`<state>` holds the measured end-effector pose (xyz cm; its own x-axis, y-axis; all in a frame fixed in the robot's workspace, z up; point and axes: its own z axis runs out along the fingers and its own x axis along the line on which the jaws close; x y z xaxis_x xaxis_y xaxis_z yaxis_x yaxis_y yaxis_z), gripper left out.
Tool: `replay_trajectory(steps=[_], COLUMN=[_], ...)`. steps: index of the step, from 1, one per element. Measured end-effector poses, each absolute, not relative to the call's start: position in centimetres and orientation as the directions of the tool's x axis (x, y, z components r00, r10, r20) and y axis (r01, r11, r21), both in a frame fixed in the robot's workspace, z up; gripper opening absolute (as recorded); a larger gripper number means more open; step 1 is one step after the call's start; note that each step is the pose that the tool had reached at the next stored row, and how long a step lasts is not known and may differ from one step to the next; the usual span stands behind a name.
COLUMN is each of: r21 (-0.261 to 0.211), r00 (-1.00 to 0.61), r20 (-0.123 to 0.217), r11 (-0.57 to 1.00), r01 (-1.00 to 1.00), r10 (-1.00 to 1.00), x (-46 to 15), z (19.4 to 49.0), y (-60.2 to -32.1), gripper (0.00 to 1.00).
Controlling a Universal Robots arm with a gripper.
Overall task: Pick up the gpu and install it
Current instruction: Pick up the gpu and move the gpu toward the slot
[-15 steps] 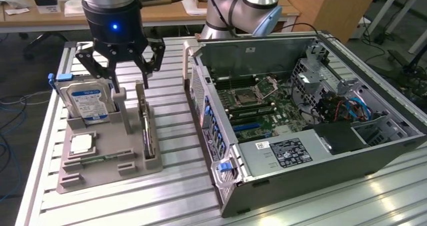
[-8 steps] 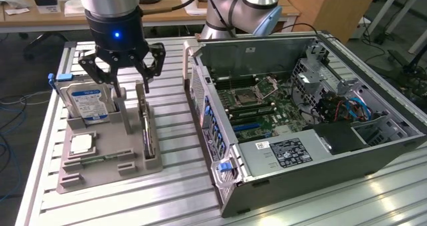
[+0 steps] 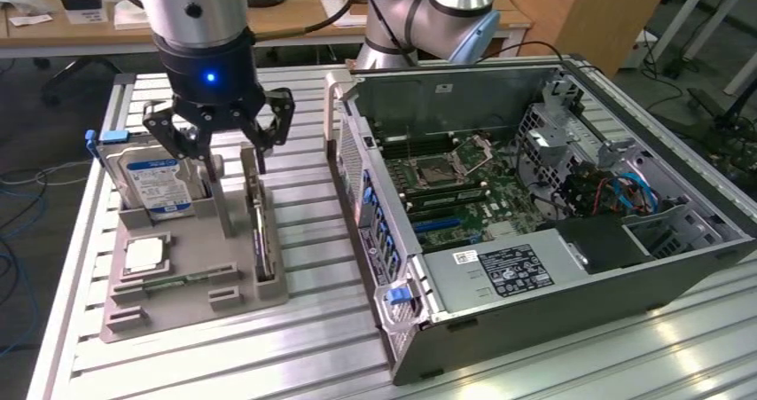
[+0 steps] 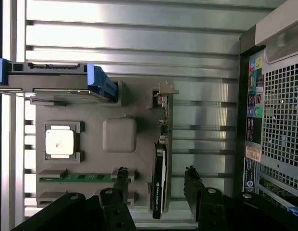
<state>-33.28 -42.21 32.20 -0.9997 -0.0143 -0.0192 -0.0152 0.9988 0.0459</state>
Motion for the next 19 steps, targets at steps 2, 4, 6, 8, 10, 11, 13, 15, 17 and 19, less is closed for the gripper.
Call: replay_trajectory(steps=[2, 4, 6, 8, 10, 11, 13, 15, 17, 19], r21=[0.046, 0.046, 0.046, 0.046, 0.046, 0.046, 0.046, 0.046, 0.046, 0.046], r00=[-1.0, -1.0, -1.0, -1.0, -1.0, -1.0, -1.0, -1.0, -1.0, -1.0], r20=[-0.019, -0.019, -0.019, -0.019, -0.019, -0.019, -0.019, -0.019, -0.019, -0.019], r11=[0.999, 0.999, 0.999, 0.999, 0.999, 0.999, 0.999, 0.999, 0.999, 0.999], r01=[-0.015, -0.015, -0.015, -0.015, -0.015, -0.015, -0.015, -0.015, -0.015, -0.017], r10=[-0.014, -0.014, -0.014, -0.014, -0.014, -0.014, -0.014, -0.014, -0.015, -0.017], x=[-33.3, -33.3, -33.3, -33.3, -33.3, -33.3, -33.3, -33.3, -33.3, -33.3], z=[31.9, 31.5, 31.1, 30.8, 30.4, 30.2, 29.9, 29.5, 29.2, 28.8], y=[-42.2, -42.2, -42.2, -42.2, -42.3, -42.3, -42.6, -42.8, -42.9, -42.9], gripper=[0.59, 0.59, 0.59, 0.59, 0.59, 0.59, 0.59, 0.59, 0.59, 0.59])
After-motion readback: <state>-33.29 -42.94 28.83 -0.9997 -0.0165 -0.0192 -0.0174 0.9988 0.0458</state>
